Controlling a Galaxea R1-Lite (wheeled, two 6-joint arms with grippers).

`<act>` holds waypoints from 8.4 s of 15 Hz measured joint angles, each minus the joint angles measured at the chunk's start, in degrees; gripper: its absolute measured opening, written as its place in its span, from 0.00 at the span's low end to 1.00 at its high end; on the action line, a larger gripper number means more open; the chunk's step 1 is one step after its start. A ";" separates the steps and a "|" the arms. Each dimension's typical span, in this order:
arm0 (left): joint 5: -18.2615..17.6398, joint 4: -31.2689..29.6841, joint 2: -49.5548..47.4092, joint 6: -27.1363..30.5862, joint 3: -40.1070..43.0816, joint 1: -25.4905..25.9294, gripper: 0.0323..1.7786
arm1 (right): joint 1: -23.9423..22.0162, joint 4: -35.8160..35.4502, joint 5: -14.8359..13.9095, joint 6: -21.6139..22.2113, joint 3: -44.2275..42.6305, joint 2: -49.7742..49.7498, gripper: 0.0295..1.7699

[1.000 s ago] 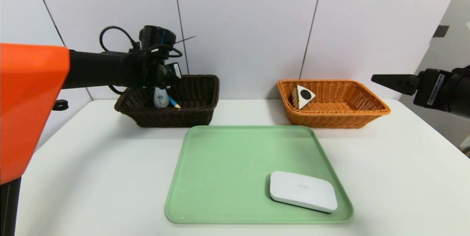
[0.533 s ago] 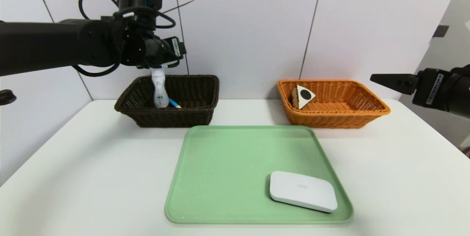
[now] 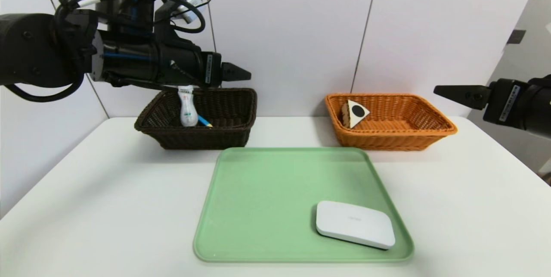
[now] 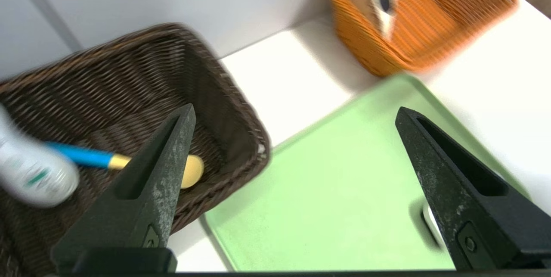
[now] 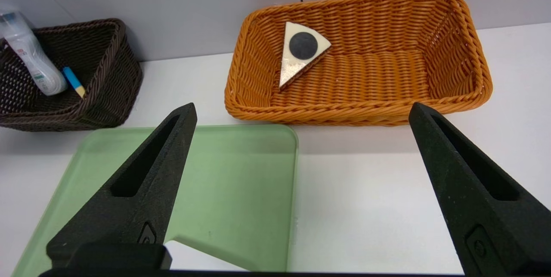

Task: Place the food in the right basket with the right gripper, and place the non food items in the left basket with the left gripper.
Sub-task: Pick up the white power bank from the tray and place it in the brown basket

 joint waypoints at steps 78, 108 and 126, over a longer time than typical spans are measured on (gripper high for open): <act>-23.17 -16.52 28.55 25.55 7.83 -25.23 0.95 | 4.40 2.01 -3.72 5.92 -1.24 -0.07 0.96; -13.31 -6.57 24.13 18.24 -11.46 -25.22 0.60 | 3.80 1.79 -3.19 7.17 -0.38 0.56 0.96; 14.26 8.47 13.31 5.28 -21.05 -1.06 0.60 | 3.17 2.10 -2.56 7.46 -0.44 0.89 0.96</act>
